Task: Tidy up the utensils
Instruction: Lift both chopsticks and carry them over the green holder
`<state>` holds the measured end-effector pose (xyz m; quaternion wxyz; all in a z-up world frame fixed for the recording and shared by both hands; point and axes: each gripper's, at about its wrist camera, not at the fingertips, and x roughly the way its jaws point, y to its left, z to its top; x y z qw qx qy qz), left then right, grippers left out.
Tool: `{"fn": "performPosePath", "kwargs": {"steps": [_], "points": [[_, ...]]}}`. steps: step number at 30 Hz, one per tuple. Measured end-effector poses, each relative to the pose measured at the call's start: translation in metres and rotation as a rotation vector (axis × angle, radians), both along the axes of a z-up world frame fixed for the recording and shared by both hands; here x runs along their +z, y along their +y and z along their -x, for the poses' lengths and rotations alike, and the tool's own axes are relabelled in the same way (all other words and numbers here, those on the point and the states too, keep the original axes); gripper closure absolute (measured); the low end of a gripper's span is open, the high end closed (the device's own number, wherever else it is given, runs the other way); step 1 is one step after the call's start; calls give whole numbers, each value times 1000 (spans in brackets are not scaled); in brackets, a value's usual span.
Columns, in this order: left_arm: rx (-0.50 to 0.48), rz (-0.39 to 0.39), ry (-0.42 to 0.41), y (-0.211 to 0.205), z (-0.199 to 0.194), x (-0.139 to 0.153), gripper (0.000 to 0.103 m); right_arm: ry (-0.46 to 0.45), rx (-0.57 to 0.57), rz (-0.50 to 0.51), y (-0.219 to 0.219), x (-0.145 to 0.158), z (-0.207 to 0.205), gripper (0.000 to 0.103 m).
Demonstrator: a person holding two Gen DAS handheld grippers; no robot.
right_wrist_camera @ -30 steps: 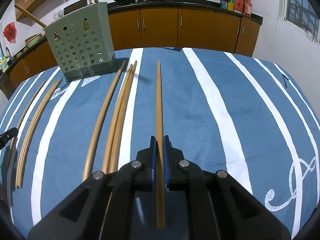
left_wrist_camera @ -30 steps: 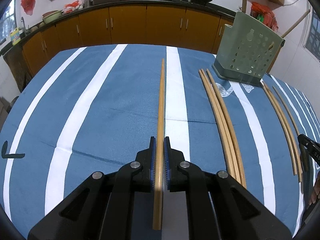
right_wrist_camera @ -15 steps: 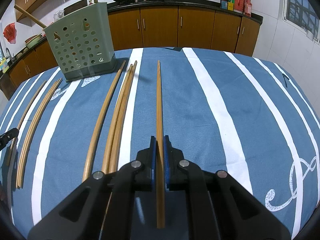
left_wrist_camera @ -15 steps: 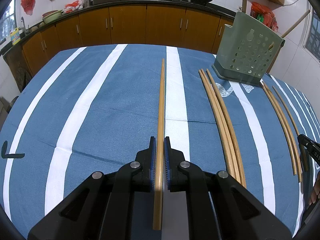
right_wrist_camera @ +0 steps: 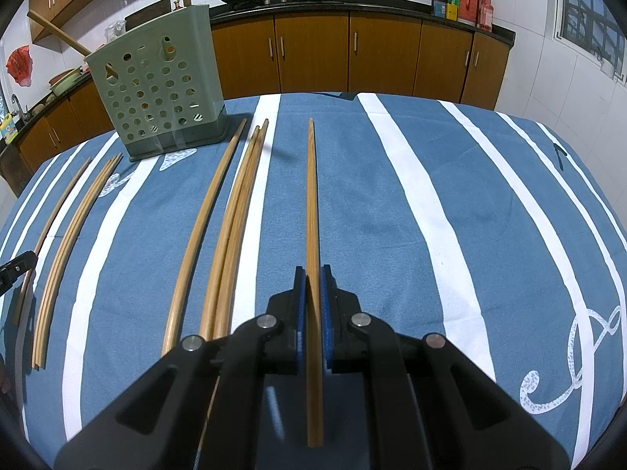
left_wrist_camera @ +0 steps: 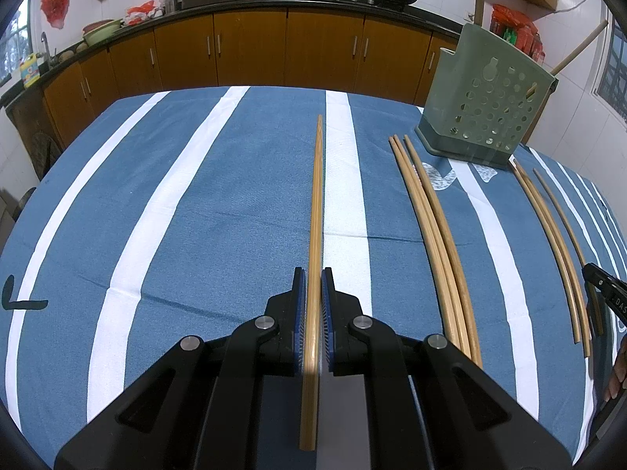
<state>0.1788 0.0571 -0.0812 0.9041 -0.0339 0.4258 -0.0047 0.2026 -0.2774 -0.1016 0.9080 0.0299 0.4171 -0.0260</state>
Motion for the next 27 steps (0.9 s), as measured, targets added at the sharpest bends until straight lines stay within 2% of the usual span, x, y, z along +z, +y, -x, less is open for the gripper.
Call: {"fn": "performPosePath", "kwargs": {"steps": [16, 21, 27], "points": [[0, 0, 0, -1, 0, 0, 93, -1, 0, -8, -1, 0, 0, 94], [-9, -41, 2, -7, 5, 1, 93, -2, -10, -28, -2, 0, 8, 93], [-12, -9, 0, -4, 10, 1, 95, 0, -2, -39, -4, 0, 14, 95]]}}
